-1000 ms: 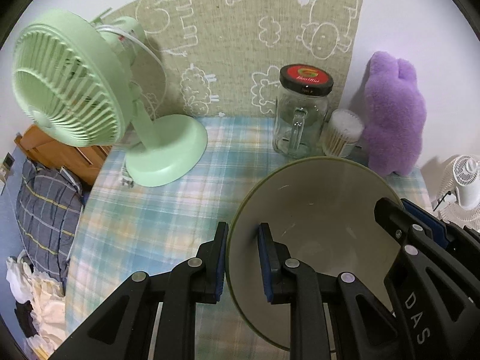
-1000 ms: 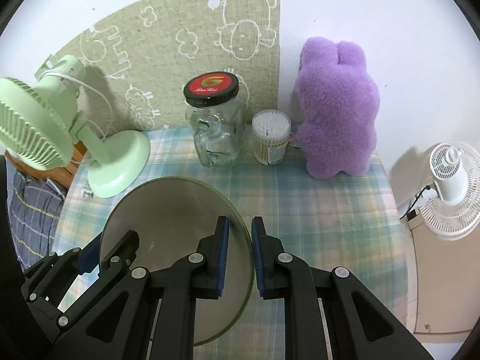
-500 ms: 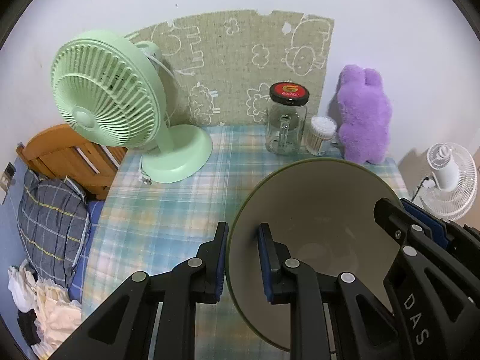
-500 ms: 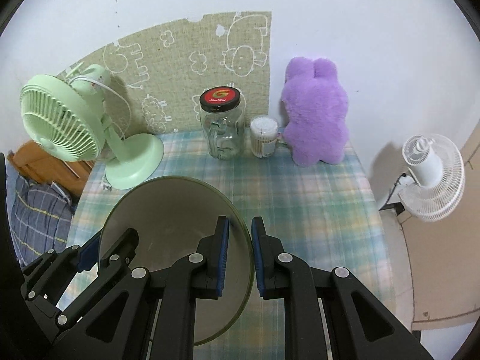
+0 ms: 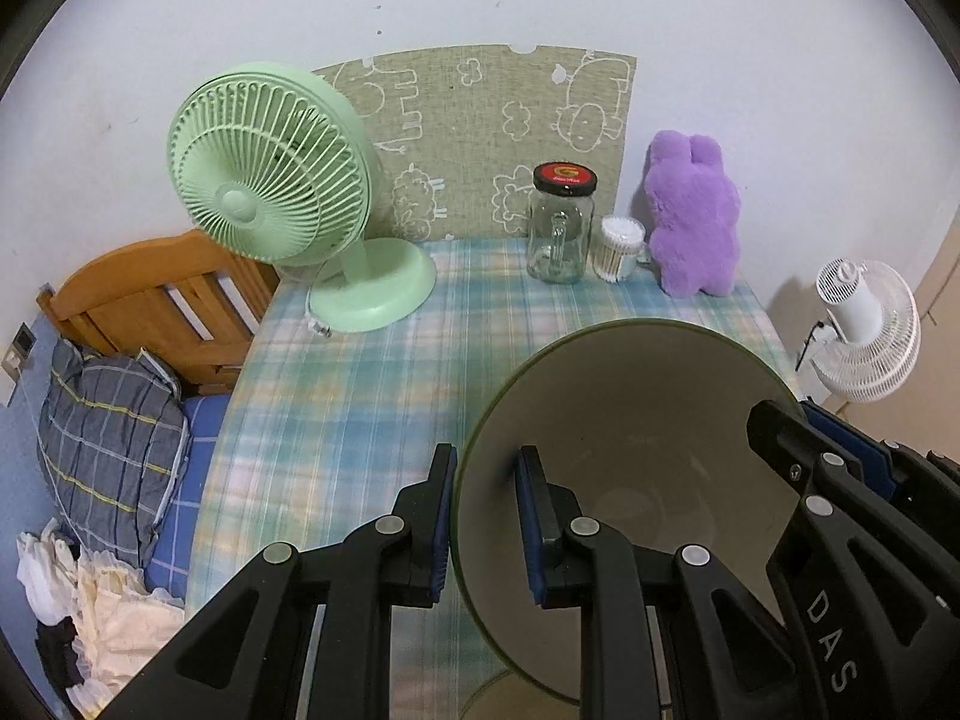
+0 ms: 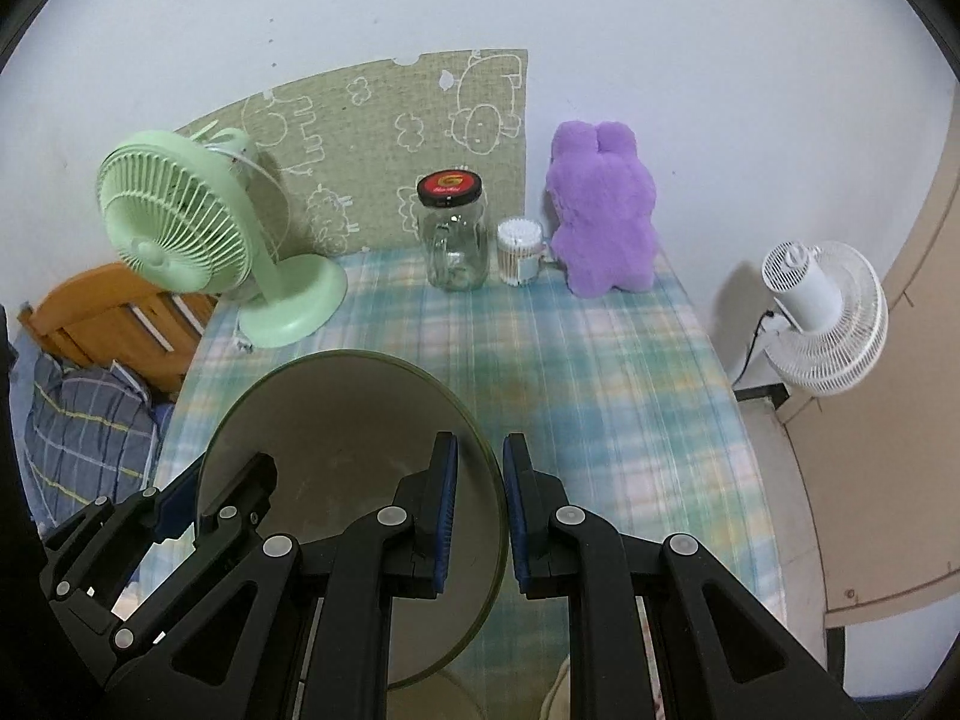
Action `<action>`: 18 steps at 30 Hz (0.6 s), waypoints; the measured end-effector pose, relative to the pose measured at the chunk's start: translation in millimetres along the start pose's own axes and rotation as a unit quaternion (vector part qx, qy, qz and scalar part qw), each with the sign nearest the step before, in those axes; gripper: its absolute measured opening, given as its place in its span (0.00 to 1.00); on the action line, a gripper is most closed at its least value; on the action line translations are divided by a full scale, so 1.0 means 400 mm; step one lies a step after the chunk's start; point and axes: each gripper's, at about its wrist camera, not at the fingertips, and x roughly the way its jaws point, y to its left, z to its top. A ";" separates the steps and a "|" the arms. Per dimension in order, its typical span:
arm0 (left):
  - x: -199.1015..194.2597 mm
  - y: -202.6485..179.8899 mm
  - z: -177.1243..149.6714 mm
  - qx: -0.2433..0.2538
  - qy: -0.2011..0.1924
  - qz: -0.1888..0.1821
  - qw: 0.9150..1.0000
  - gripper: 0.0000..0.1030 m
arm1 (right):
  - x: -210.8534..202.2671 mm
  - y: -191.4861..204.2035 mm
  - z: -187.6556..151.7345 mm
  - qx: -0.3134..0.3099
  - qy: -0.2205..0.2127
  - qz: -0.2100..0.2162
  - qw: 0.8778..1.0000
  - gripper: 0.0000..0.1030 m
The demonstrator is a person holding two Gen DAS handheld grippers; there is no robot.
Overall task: Organize plates and bowls
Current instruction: 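Lift the third bowl and carry it toward the plate stack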
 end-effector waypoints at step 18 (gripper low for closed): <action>-0.059 0.012 -0.204 0.018 0.028 -0.024 0.999 0.17 | -0.090 0.011 -0.218 0.013 0.016 -0.023 1.000 0.19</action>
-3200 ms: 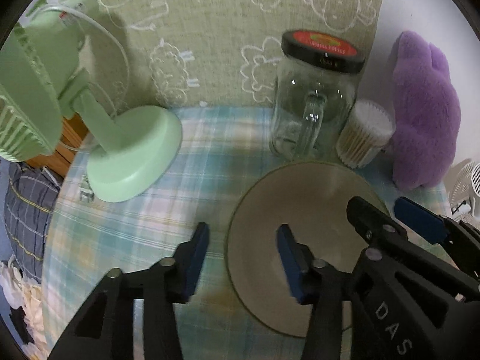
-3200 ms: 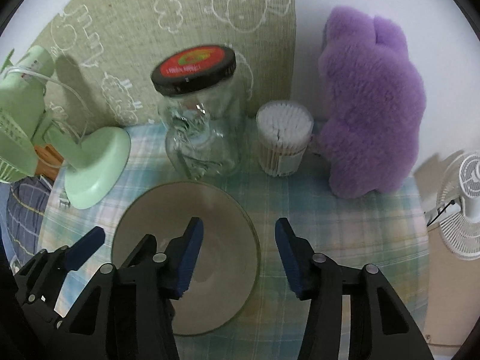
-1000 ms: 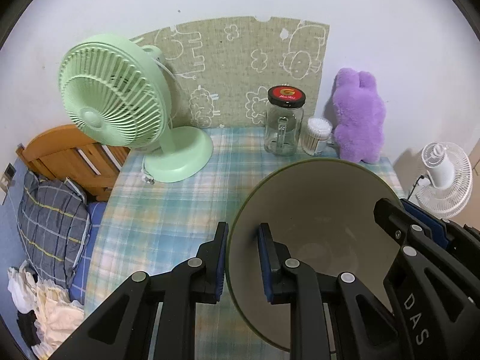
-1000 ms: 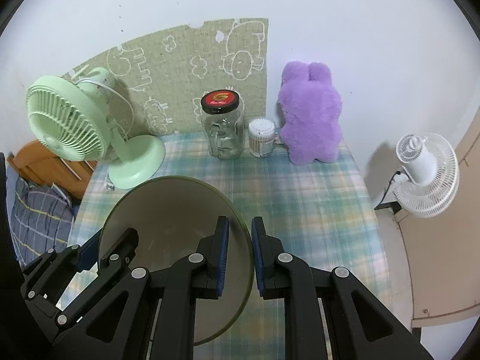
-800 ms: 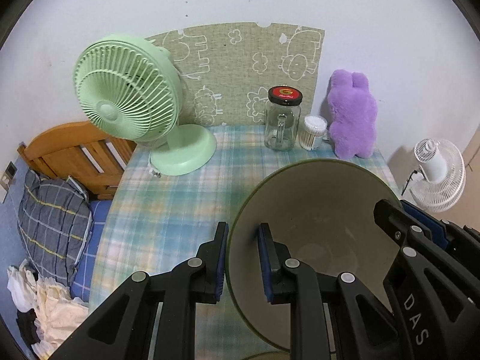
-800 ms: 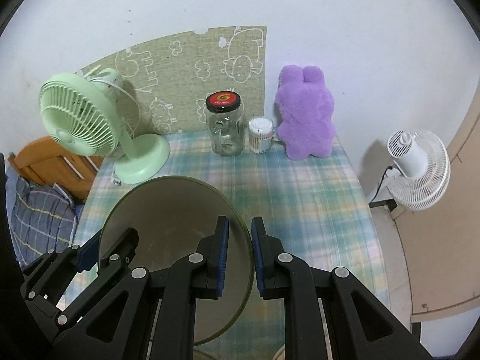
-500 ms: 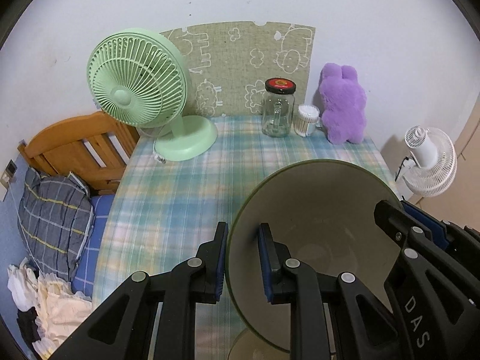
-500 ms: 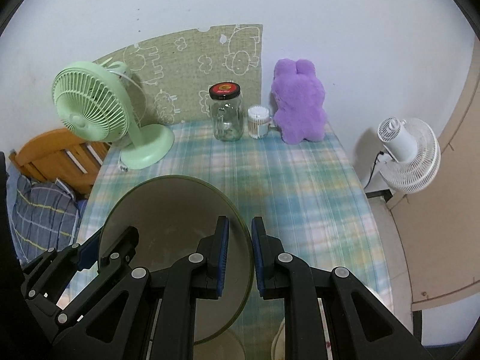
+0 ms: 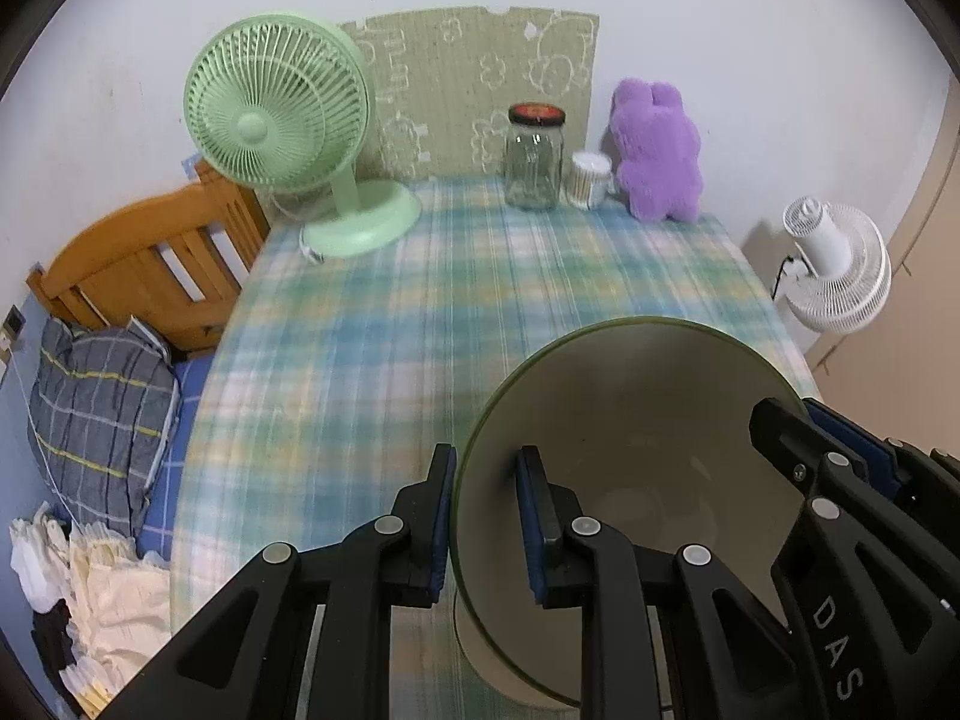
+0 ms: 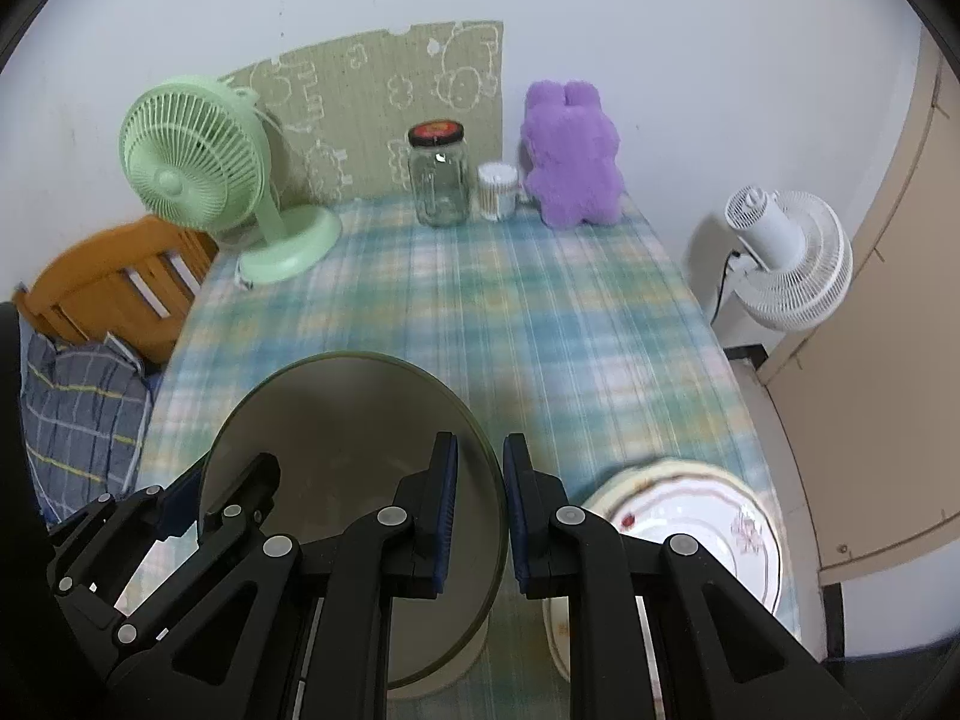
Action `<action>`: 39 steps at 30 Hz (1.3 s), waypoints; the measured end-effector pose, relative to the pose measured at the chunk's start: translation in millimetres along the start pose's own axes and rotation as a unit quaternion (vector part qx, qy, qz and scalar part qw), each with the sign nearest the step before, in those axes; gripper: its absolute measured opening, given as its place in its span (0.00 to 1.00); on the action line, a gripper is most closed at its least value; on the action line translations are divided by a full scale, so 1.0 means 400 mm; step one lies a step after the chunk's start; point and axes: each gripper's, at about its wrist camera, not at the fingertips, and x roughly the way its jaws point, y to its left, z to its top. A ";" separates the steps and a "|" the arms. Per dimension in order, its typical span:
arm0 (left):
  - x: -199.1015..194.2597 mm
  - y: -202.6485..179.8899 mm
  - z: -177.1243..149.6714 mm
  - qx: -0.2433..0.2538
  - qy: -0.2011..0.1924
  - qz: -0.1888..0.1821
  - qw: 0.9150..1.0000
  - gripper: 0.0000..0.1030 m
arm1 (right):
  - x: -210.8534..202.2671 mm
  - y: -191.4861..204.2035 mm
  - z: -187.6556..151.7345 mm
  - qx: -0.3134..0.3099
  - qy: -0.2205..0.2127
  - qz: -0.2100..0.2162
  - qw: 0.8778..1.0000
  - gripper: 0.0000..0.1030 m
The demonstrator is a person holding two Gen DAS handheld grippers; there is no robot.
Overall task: Organize plates and bowls
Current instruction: 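Lift the third bowl and carry it toward the plate stack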
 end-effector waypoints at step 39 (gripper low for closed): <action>0.127 0.009 -0.138 0.000 0.085 0.003 0.996 0.18 | 0.131 0.018 -0.151 -0.013 0.094 -0.002 0.996 0.18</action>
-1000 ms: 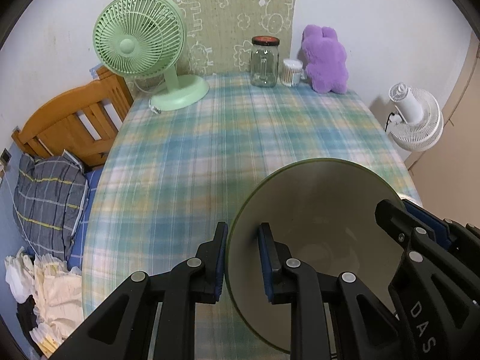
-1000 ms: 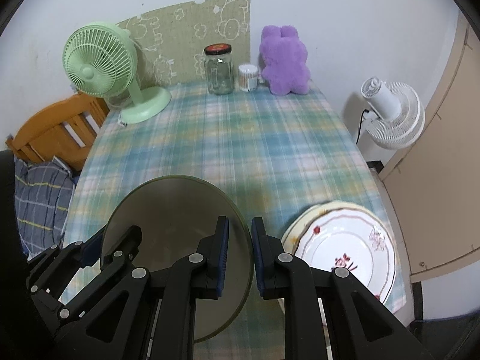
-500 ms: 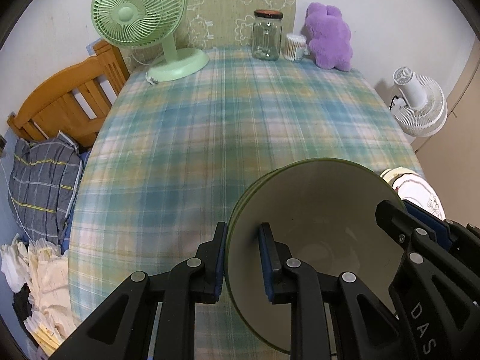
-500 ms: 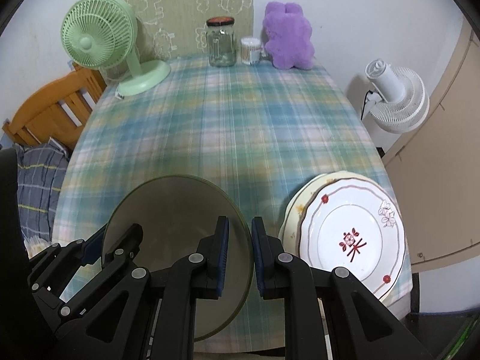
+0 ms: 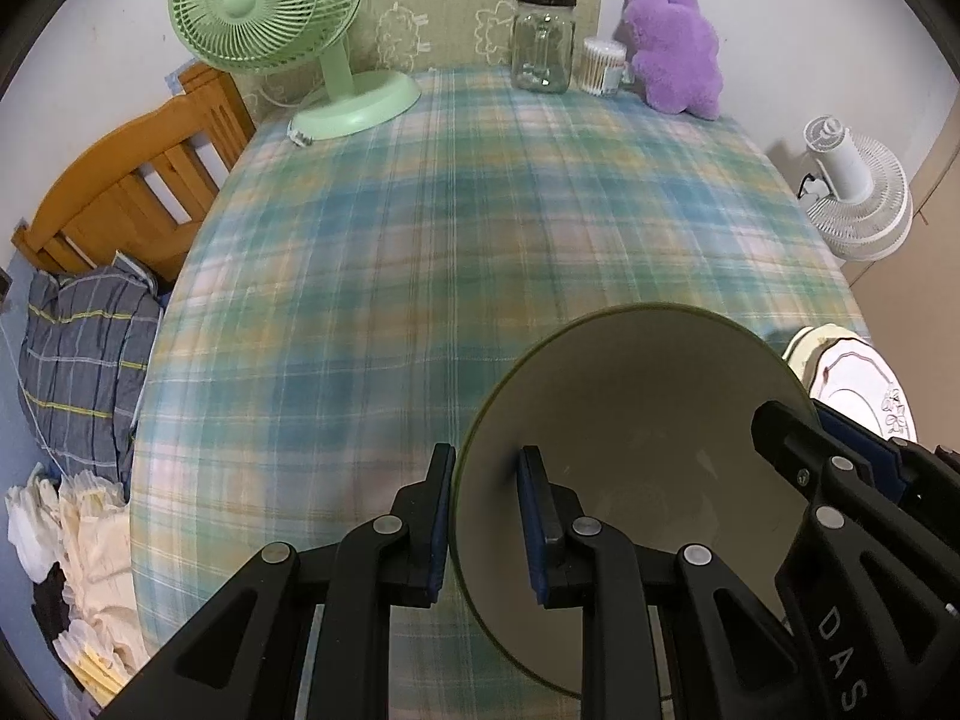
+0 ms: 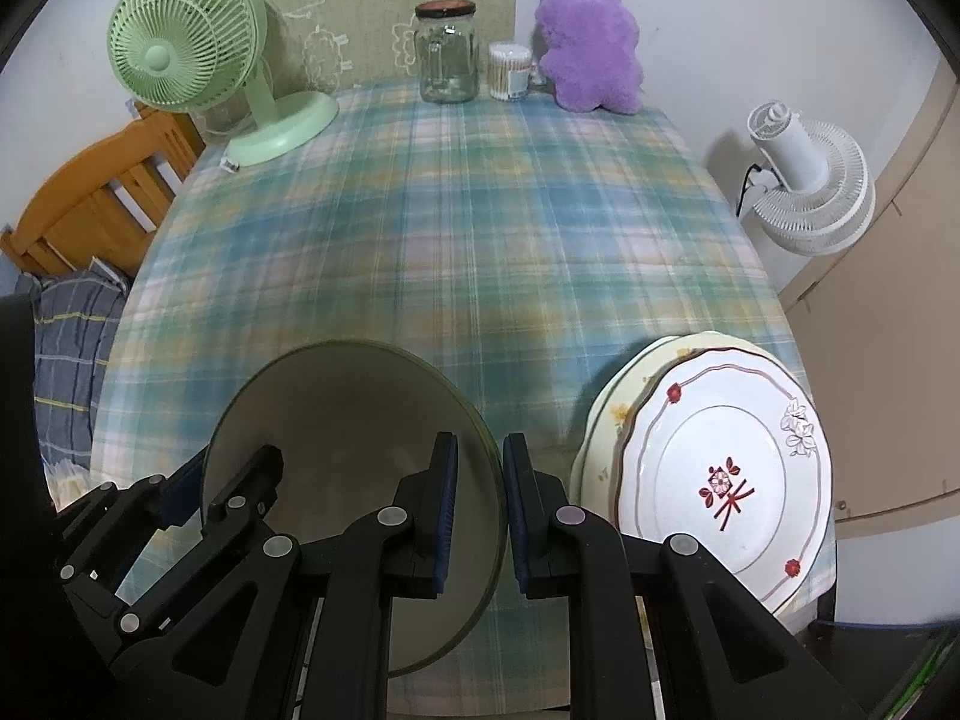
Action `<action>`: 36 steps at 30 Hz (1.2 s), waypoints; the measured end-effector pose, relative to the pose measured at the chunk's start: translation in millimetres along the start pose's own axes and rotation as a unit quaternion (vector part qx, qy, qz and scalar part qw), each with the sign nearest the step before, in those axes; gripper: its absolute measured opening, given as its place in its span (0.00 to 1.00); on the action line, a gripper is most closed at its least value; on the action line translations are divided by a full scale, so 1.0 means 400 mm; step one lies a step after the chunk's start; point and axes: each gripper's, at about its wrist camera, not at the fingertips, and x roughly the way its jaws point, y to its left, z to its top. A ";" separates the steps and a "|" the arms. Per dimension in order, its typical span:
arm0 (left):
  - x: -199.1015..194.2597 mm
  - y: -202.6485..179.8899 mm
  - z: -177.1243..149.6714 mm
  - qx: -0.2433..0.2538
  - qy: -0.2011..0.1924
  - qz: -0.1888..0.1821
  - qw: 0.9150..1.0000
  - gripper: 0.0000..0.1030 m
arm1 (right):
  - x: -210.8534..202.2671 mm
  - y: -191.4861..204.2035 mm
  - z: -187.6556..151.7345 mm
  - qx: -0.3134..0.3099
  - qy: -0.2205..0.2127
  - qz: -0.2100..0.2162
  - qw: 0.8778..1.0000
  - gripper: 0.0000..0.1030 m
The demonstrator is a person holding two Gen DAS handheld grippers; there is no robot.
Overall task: Organize plates and bowls
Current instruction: 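Lift the third bowl and carry it toward the plate stack, then lower the third bowl into the other bowls to nest them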
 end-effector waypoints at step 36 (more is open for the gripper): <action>0.031 0.026 -0.041 -0.008 0.027 -0.087 0.996 0.73 | 0.050 -0.026 -0.017 0.049 0.041 0.028 0.998 0.60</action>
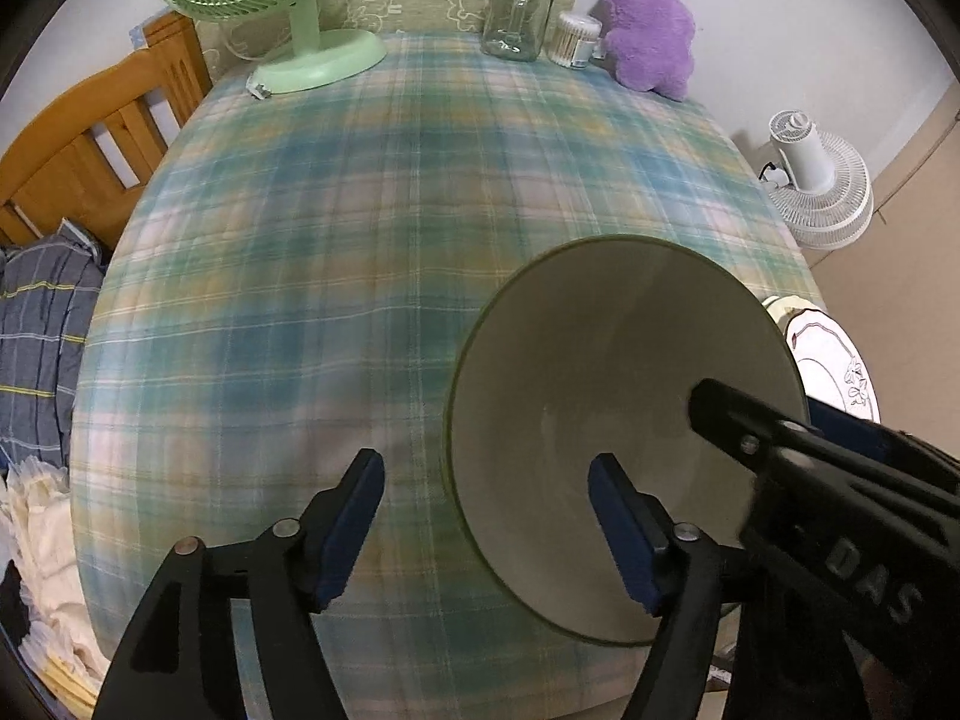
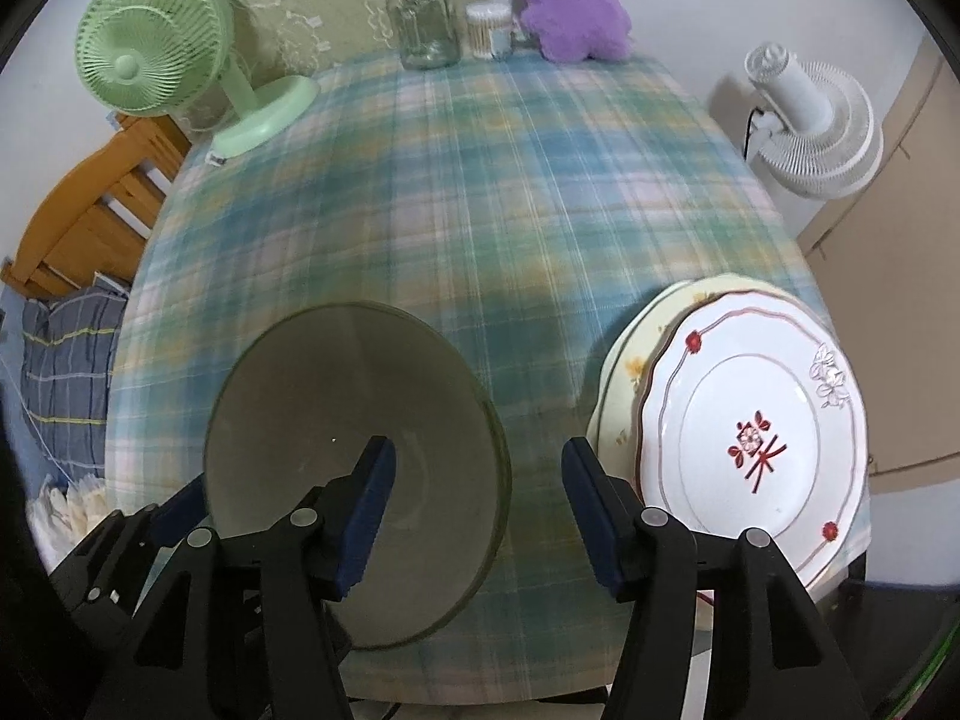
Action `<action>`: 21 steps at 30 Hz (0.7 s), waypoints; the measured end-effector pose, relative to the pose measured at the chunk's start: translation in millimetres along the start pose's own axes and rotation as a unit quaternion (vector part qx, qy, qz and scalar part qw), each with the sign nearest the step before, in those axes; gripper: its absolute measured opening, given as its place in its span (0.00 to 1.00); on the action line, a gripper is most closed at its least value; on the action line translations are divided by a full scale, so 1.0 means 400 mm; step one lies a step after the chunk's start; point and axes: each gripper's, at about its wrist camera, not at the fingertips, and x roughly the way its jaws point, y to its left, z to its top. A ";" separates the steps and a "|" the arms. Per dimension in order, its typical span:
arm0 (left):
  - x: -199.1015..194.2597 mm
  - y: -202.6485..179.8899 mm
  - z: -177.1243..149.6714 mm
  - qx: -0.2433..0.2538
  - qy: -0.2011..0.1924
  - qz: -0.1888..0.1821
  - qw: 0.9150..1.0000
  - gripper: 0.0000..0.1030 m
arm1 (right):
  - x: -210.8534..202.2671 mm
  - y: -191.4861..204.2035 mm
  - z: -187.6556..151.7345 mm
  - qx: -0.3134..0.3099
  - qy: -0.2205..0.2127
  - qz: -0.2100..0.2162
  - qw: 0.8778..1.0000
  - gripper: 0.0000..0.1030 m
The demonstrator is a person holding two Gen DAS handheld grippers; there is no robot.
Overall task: Organize plates and bowls
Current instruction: 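Lower the third bowl into the other bowls to nest them, then grip the rims of the nested bowl stack with both tools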
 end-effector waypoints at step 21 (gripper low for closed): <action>0.070 -0.050 0.019 -0.031 0.022 0.045 0.998 0.75 | 0.130 -0.046 0.033 -0.035 0.060 0.124 0.990 0.45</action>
